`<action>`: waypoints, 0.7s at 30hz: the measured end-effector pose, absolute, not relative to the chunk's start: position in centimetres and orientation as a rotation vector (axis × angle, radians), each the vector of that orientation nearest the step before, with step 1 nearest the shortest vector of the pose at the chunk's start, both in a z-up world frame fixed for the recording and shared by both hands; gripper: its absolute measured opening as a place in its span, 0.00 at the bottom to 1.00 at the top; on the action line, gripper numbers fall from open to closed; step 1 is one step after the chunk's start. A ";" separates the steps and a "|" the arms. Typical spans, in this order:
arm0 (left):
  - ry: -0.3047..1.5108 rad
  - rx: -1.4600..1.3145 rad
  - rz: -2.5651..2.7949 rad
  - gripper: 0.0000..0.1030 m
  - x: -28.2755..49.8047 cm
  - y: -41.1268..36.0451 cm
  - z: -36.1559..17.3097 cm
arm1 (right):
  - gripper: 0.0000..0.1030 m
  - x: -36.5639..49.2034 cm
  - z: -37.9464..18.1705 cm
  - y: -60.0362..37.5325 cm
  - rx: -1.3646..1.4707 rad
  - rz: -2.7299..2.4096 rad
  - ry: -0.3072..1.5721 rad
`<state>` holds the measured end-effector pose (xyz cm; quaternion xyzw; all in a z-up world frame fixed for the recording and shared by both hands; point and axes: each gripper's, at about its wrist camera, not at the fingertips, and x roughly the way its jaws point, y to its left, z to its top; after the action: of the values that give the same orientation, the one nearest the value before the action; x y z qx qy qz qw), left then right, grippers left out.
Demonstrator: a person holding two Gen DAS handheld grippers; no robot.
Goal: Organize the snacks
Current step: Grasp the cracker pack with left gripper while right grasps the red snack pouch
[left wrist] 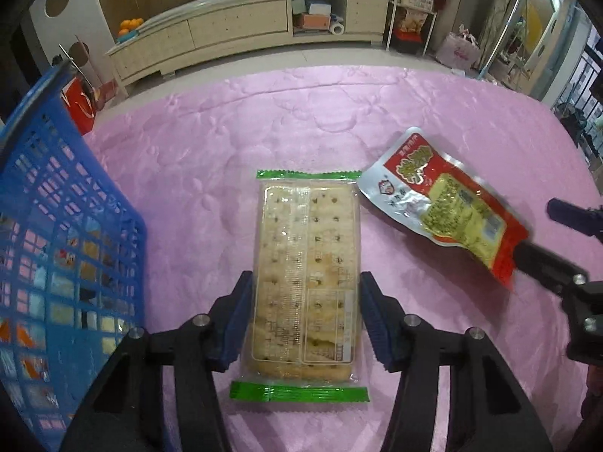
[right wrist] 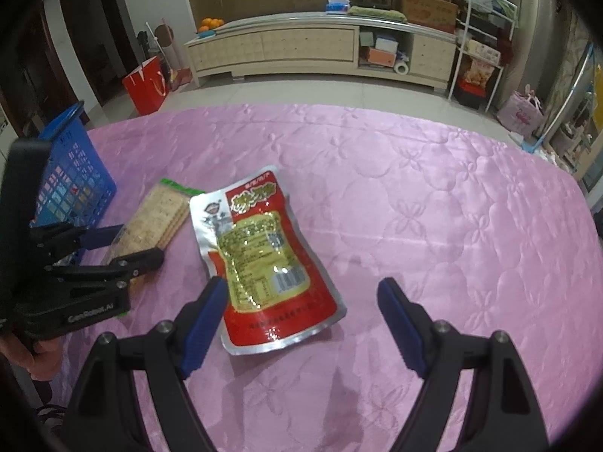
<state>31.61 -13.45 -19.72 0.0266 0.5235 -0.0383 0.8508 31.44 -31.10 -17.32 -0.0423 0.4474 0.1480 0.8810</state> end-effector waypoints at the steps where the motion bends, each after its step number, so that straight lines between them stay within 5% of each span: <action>1: 1.090 0.048 -0.074 0.51 31.0 -13.5 -19.3 | 0.82 31.4 -17.4 -31.1 -0.089 0.320 0.936; 21: 0.975 0.041 -0.051 0.51 28.6 -12.0 -16.8 | 0.82 36.6 -19.0 -26.2 -0.316 0.466 1.113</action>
<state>28.62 -12.04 -16.82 0.0198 0.4682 -0.0243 0.8831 36.65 -26.24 -19.05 -0.1481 0.5212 0.2183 0.8117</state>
